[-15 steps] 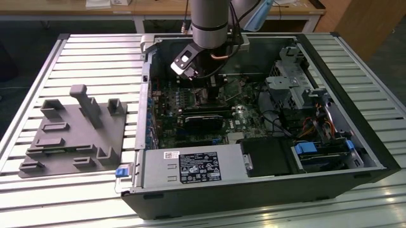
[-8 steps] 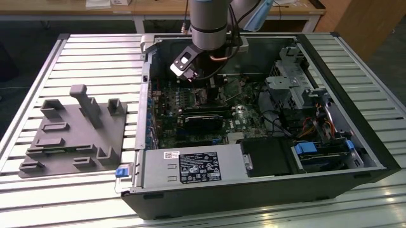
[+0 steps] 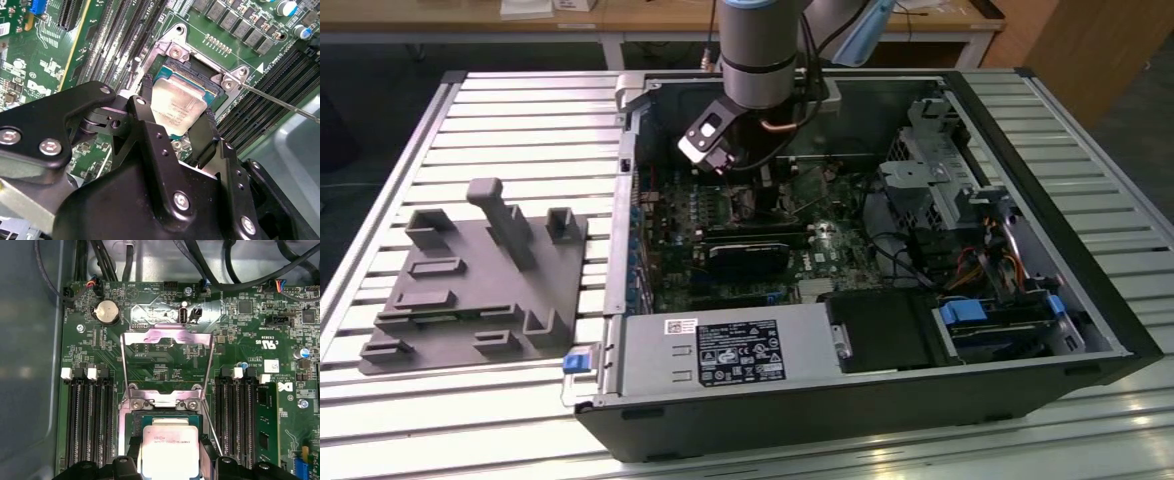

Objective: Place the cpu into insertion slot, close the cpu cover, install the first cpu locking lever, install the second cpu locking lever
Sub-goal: 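Place the cpu into insertion slot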

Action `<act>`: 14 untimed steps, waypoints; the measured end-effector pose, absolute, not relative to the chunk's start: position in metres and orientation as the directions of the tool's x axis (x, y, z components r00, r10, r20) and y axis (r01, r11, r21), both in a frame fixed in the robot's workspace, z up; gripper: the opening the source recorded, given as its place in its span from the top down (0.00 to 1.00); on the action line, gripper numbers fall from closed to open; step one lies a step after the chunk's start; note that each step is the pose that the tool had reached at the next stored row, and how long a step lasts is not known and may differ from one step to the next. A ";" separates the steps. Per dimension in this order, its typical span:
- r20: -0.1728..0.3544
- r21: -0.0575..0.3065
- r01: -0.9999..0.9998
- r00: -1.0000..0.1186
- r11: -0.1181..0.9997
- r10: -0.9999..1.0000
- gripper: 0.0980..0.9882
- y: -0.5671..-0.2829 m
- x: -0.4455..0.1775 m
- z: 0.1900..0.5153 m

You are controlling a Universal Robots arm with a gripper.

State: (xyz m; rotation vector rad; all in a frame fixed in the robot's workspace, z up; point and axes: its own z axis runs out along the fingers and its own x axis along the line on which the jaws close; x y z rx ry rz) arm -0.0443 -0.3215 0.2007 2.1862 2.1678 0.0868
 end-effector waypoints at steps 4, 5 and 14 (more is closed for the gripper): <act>-0.003 0.083 0.996 0.008 -0.008 1.000 0.51 -0.320 -0.044 0.199; -0.003 0.083 0.996 0.008 -0.008 1.000 0.51 -0.319 -0.044 0.198; -0.003 0.083 0.996 0.008 -0.008 1.000 0.51 -0.318 -0.045 0.195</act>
